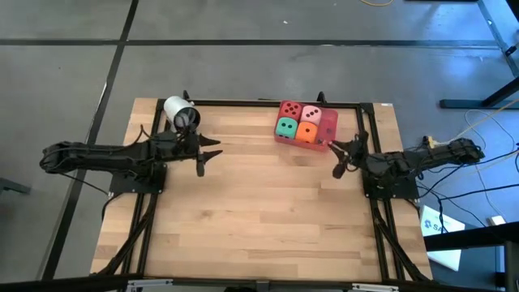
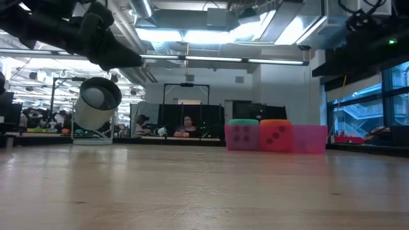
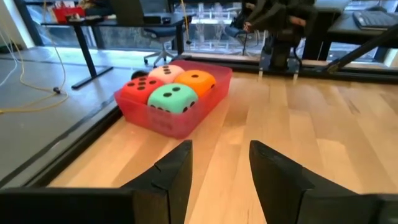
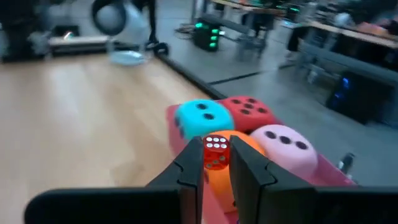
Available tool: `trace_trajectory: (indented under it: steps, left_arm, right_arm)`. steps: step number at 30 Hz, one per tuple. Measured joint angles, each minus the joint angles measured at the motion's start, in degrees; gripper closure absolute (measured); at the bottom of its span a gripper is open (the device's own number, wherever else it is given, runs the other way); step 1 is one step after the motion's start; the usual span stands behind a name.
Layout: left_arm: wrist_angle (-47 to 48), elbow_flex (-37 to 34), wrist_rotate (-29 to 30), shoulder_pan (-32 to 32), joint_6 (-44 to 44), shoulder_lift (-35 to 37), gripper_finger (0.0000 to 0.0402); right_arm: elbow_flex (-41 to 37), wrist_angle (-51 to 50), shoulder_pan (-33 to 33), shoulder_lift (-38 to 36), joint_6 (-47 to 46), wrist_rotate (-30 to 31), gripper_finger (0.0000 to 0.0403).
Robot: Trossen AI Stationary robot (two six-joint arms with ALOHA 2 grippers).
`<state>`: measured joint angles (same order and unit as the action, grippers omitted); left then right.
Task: Pick & Place Dice
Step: Put the small red dice into the red bin
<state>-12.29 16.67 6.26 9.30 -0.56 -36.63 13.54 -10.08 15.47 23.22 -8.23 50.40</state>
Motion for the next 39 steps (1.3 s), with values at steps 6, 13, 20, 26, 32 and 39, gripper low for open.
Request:
trace_trajectory:
  steps: [6,13,20,26,32,39]
  left_arm:
    - [-4.22,-0.02,0.02,-0.02,-0.04,-4.97,0.025]
    - [-9.32,-0.02,-4.39,1.89,-1.95,-8.84,0.0252]
    - [-10.04,-0.02,-11.0,7.05,-0.79,-9.13,0.0256]
    - [-10.23,-0.02,-15.48,9.18,-0.45,-9.13,0.0257]
    - [-9.75,-0.02,-15.52,9.22,-1.51,-9.13,0.0258]
    - [-9.59,-0.02,-15.54,9.2,-1.24,-9.13,0.0258]
  right_arm:
    - [0.0,5.43,-7.45,0.1,-0.8,-0.89,0.0352]
    - [3.48,5.14,-16.55,4.15,0.78,-10.84,0.0352]
    - [14.05,-7.83,-25.35,12.88,1.45,-18.13,0.0352]
    - [19.85,-14.64,-32.57,19.27,1.24,-24.82,0.0352]
    - [20.24,-14.81,-39.03,26.74,1.22,-31.96,0.0352]
    - [21.65,-13.25,-42.87,32.6,3.57,-36.49,0.0352]
